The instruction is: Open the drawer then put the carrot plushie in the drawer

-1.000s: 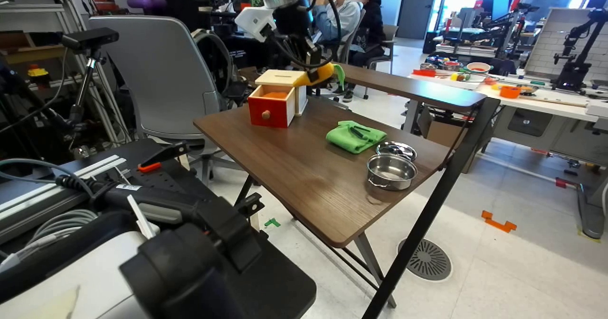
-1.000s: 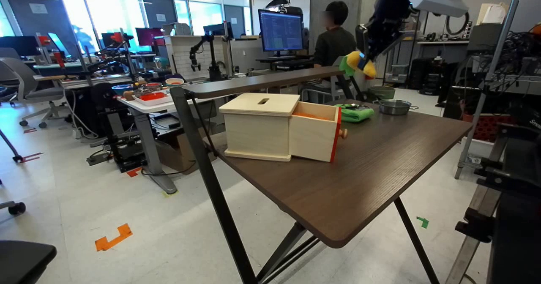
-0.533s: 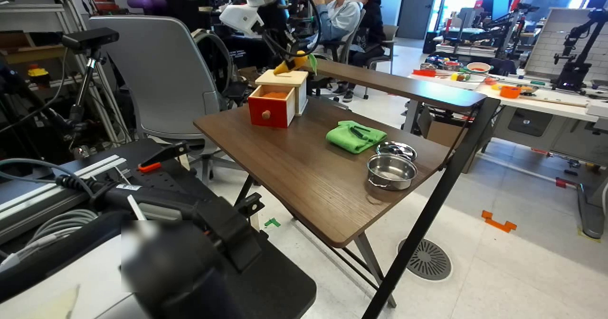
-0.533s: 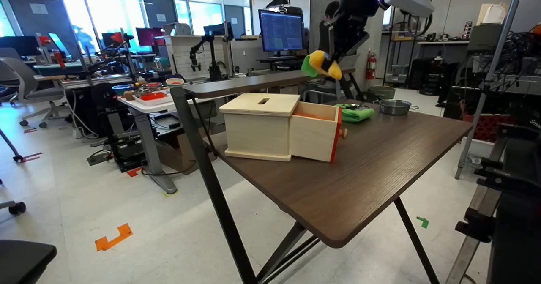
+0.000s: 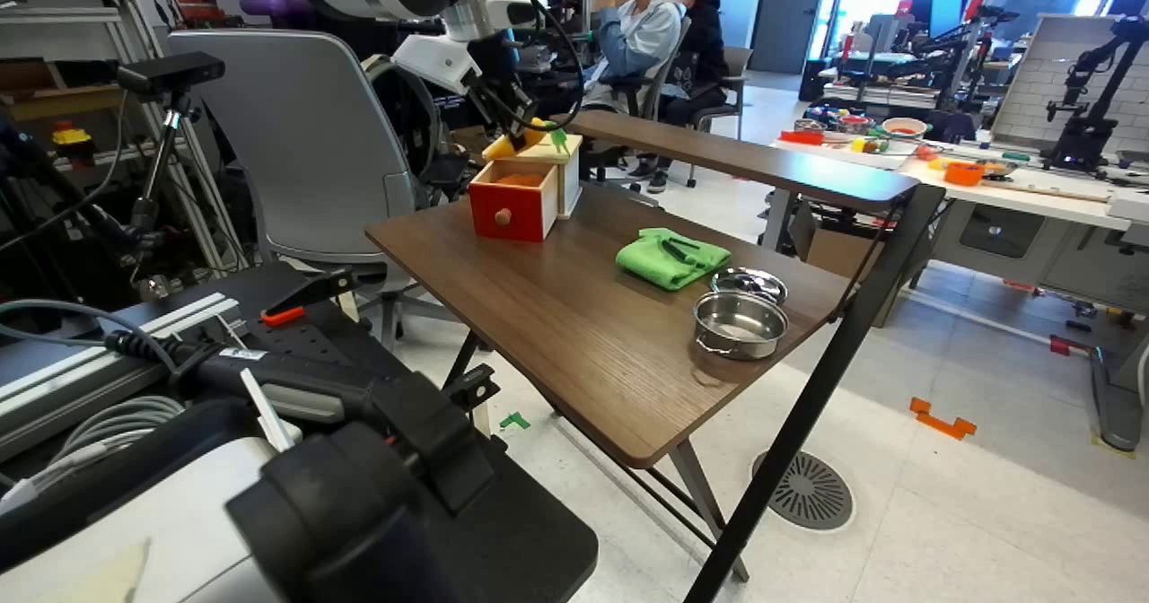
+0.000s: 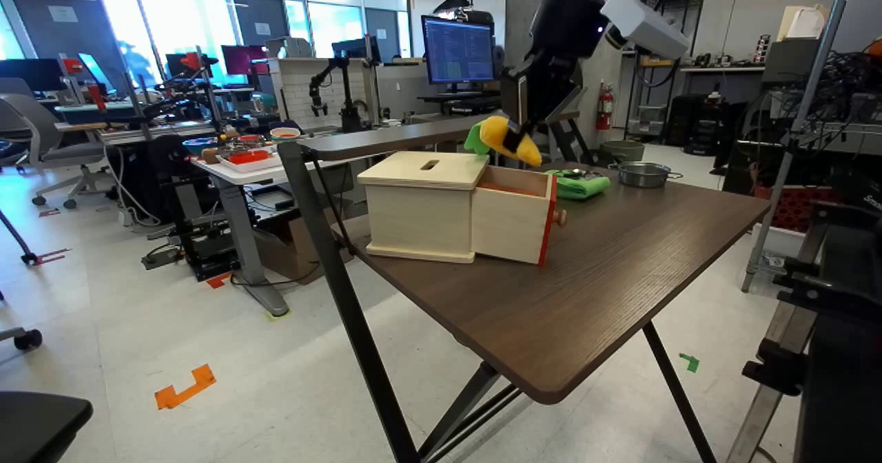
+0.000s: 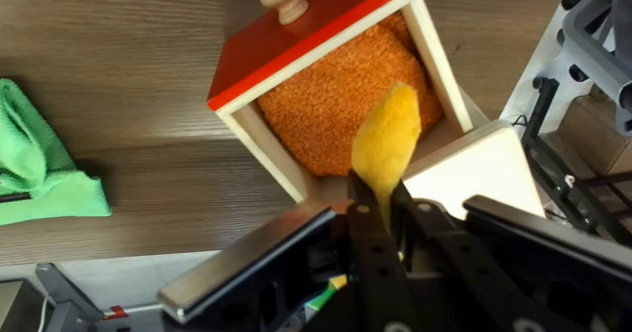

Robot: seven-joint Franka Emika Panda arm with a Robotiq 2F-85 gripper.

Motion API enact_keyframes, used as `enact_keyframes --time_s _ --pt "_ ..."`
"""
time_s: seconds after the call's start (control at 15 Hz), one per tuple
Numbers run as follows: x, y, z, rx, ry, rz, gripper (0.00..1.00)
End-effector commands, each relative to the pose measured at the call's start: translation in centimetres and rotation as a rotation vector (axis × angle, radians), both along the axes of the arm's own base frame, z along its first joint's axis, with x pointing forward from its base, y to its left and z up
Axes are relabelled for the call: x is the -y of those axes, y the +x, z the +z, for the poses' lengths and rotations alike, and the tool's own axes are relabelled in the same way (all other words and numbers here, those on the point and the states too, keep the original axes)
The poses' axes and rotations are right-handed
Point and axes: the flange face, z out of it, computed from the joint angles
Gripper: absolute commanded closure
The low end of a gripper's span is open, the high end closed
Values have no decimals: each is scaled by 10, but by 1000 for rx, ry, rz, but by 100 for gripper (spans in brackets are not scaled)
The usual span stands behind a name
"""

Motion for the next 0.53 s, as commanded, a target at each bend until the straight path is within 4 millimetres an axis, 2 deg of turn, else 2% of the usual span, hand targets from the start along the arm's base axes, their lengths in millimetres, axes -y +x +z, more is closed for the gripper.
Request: enact_keyframes --time_s 0.0,0.27,0.47 --pt "-8 1 -2 -24 1 49 98" --pt "-4 2 -13 -58 10 45 98" --pt "6 5 -24 -79 10 29 98"
